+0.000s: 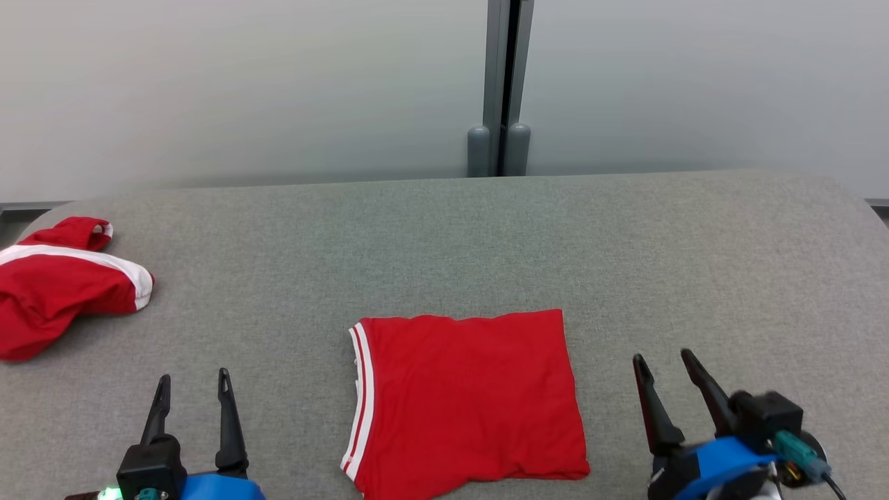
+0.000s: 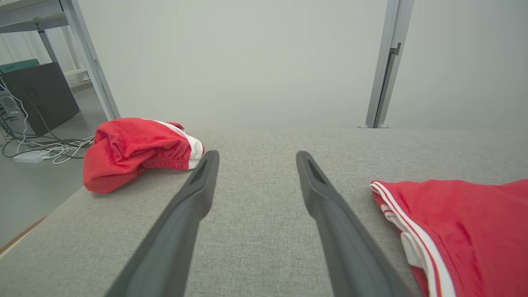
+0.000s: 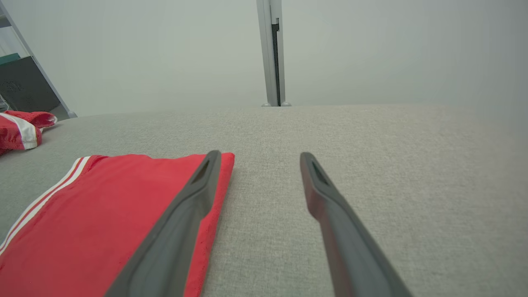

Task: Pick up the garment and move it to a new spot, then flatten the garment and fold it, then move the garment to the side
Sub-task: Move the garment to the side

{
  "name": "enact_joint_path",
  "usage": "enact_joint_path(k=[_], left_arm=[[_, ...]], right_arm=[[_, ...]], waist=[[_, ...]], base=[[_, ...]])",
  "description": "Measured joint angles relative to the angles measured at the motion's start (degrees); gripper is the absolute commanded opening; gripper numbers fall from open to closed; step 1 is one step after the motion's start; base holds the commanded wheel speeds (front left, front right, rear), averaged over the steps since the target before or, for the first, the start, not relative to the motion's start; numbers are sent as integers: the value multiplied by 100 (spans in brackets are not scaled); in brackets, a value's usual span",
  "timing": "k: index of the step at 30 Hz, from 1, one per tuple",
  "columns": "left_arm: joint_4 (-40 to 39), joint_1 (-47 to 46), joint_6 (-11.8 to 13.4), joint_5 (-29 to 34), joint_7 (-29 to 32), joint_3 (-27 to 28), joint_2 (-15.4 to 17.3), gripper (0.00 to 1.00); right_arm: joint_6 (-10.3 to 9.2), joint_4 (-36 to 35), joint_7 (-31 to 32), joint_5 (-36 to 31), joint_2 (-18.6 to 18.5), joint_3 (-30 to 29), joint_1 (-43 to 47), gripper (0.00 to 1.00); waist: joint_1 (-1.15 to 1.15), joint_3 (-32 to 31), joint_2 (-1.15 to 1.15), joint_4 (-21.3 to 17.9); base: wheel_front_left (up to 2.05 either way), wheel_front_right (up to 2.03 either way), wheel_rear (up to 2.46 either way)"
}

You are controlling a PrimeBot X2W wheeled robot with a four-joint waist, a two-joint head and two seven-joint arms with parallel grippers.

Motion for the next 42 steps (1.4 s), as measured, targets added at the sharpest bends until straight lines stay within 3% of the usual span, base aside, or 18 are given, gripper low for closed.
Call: enact_joint_path(k=[7,14,21,29,30,31,32,37,42], left_arm=[[-111,-92,46,-35,0,-11,23,100],[-205,-322,76,-40,0,-79,23,100],[-235,-495,134,-80,1,-125,3,100],[-260,-538,177,-109,0,-143,-32,100],[-261,-539,180,-110,0,-147,-32,100],[-264,-539,182,-116,1,-152,-35,100],[-266,-544,183,-132,1,-157,-40,100],[-253,-628,176,-151,1,-192,-64,100],[-414,-833,145,-144,0,-221,-73,100]], right_arm=[[0,87,204,-53,8,358,-978,100],[0,1049,938,-41,10,699,-1871,100],[0,2040,1014,125,11,949,-1966,100],[-1,2404,751,546,7,1406,-1758,100],[-1,2405,715,646,-4,1500,-1746,70],[-2,2395,655,727,-5,1583,-1722,18],[-2,2390,608,787,-3,1648,-1701,0],[0,2461,438,746,7,1770,-1869,0],[0,2407,315,533,-240,1926,-2701,0]], waist=[[0,182,0,-8],[1,471,1,101],[1,802,1,219],[0,937,0,196],[0,944,-1,192],[0,952,-1,184],[0,960,-1,180],[0,1010,-1,196],[1,1153,0,223]], base=[[0,0,0],[0,0,0],[0,0,0],[0,0,0],[0,0,0],[0,0,0],[0,0,0],[0,0,0],[0,0,0]])
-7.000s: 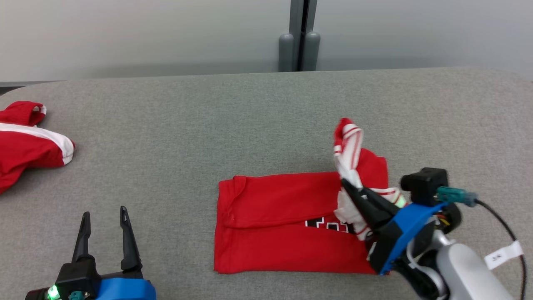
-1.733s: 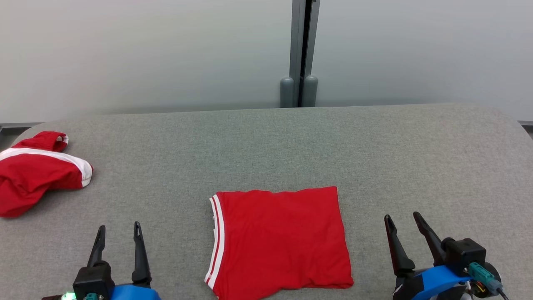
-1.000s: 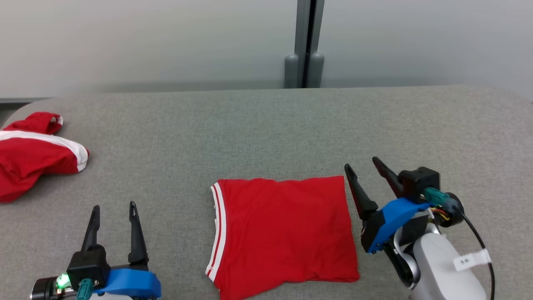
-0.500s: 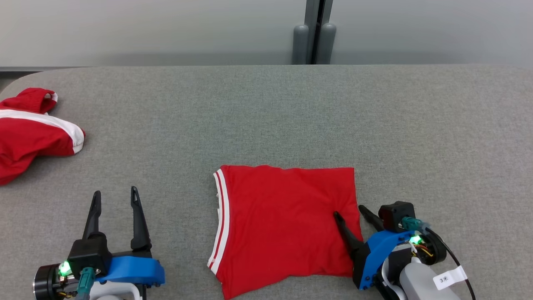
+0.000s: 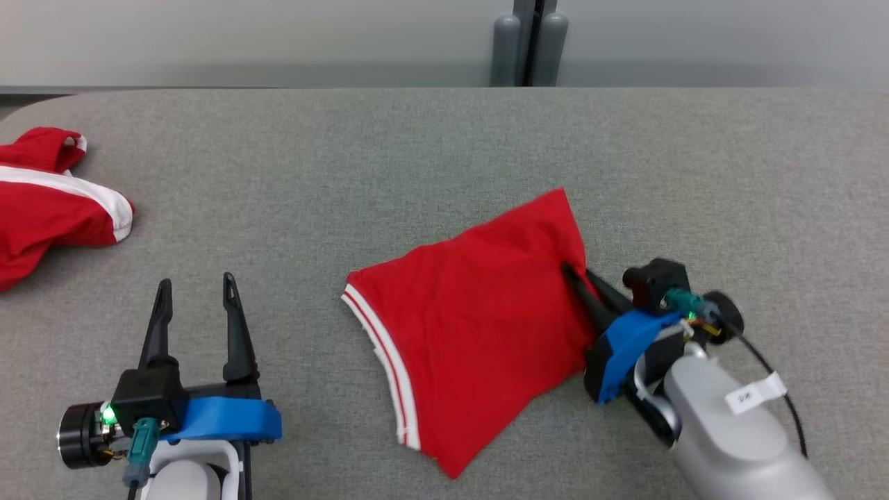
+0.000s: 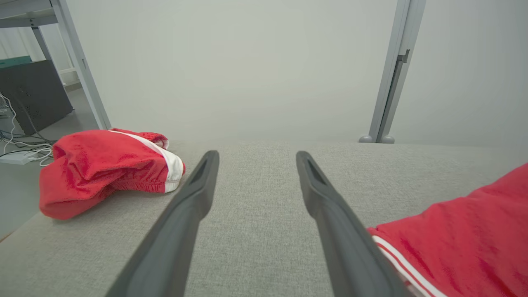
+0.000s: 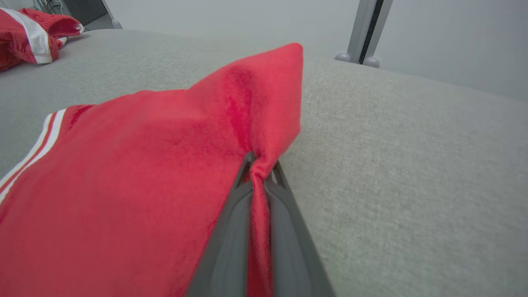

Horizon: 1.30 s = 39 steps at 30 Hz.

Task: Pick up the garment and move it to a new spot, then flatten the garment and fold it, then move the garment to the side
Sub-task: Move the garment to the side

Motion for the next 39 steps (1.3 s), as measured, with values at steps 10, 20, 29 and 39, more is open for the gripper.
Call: enact_joint_path(k=[10,20,29,39], left_arm=[[-608,-453,5,213,0,-159,-1,100],[-1146,-799,79,505,0,-145,322,100],[-1728,-1031,85,756,144,-167,628,100],[-2046,-1091,107,809,321,-205,697,100]], right_arm=[[1,14,79,67,-1213,334,-1569,0],[1,63,-146,436,-2207,156,-2561,0],[1,469,-232,870,-2809,162,-3254,0],[0,1436,-153,871,-2847,567,-4069,13]], waist=[[1,756,0,-234],[1,1756,1,-1279],[1,2381,1,-1761],[0,2560,1,-1644]], base=[[0,0,0],[0,0,0],[0,0,0],[0,0,0]])
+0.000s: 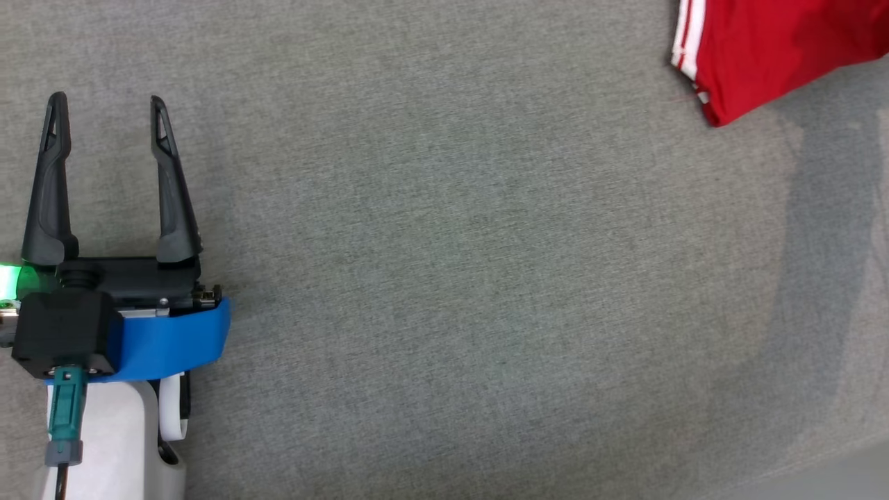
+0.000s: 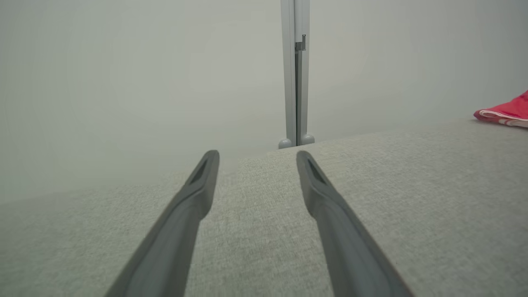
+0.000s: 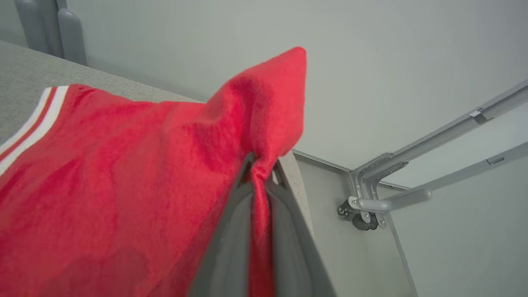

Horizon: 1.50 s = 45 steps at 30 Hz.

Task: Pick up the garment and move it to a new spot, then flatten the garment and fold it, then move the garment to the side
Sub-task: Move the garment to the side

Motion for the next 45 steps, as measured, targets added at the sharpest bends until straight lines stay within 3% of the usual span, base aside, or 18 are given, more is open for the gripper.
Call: enact_joint_path(k=[1,2,10,15,26,36,45], left_arm=[[3,0,5,-8,-1,-1,1,100],[7,0,25,-11,-7,4,1,100],[336,66,101,-197,-169,-13,-114,100],[649,345,178,-394,-272,19,-242,100],[1236,1058,213,-724,-314,166,-377,100],[1601,1553,145,-892,-314,240,-460,100],[1868,1758,73,-923,-314,264,-508,100]], right_arm=[[0,131,3,-70,0,40,-56,43],[1,233,-33,-131,11,52,-111,100],[0,653,-396,-431,126,-134,-279,100],[0,-145,-424,-438,485,-463,91,100],[0,-2209,-428,-877,1466,-1323,2448,100],[0,-3043,-427,-931,2101,-2022,4682,100],[0,-3552,-409,-1122,2491,-2632,5938,100]], waist=[[0,2,0,29],[0,0,0,53],[-1,-387,-2,297],[-1,-907,-2,471],[-2,-2084,-3,1013],[-2,-2790,-4,1320],[-1,-3192,-3,1358]], base=[[0,0,0],[0,0,0],[0,0,0],[0,0,0],[0,0,0],[0,0,0],[0,0,0]])
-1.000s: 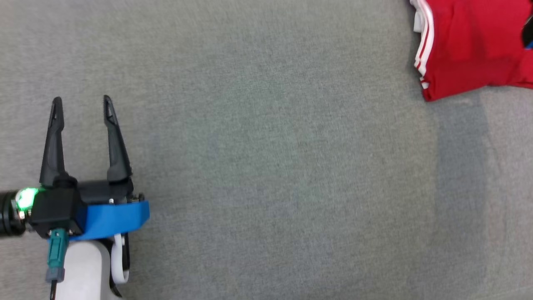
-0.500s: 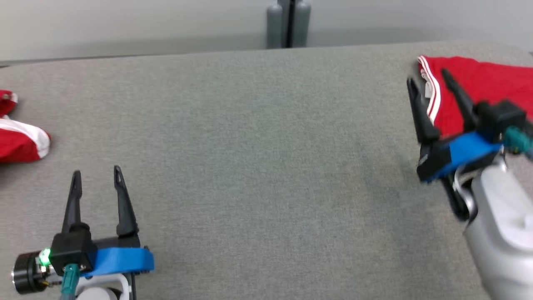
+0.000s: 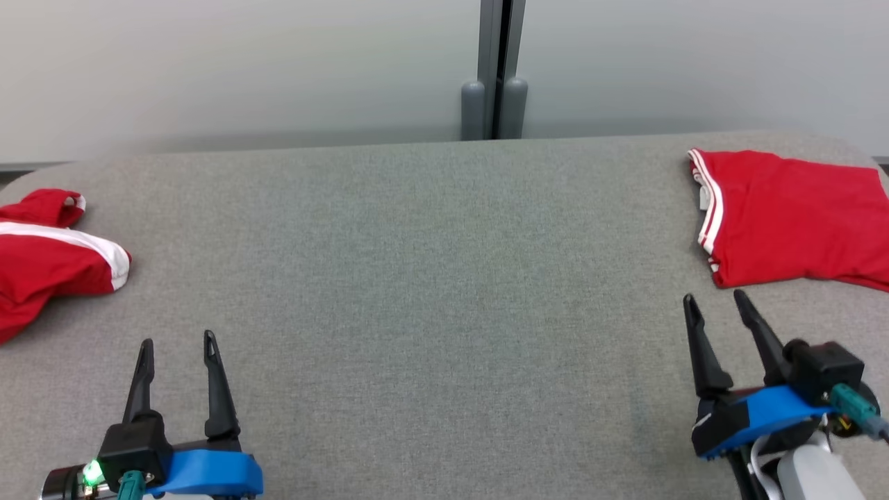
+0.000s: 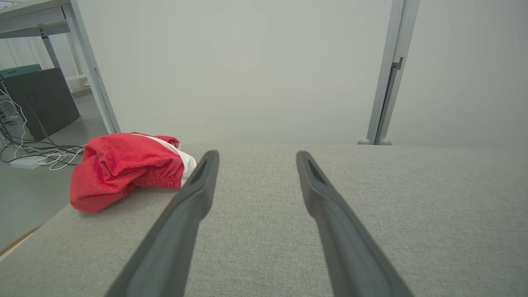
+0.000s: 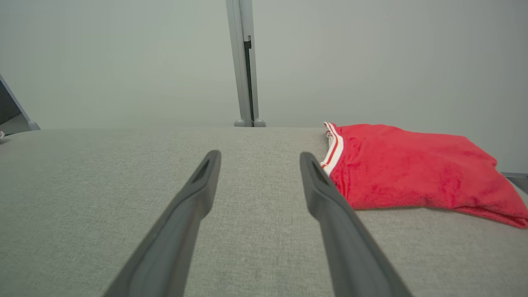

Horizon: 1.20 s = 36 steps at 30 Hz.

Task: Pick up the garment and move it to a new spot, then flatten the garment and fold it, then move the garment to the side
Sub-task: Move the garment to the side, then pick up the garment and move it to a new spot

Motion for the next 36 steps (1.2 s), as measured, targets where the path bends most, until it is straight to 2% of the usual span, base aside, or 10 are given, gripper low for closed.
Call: enact_joint_path(k=[6,13,36], left_arm=[[178,130,-45,1,0,-18,4,100],[370,163,-165,-52,0,-31,99,100],[517,68,-164,-143,20,-175,154,100]], right_arm=[[0,-396,175,-269,289,-229,506,100],[0,-801,377,-439,521,-198,801,100],[0,-1034,692,-523,592,-285,987,100]], waist=[[0,-266,0,-3],[0,-429,1,19],[1,-524,2,85]], base=[[0,0,0],[0,0,0],[0,0,0]])
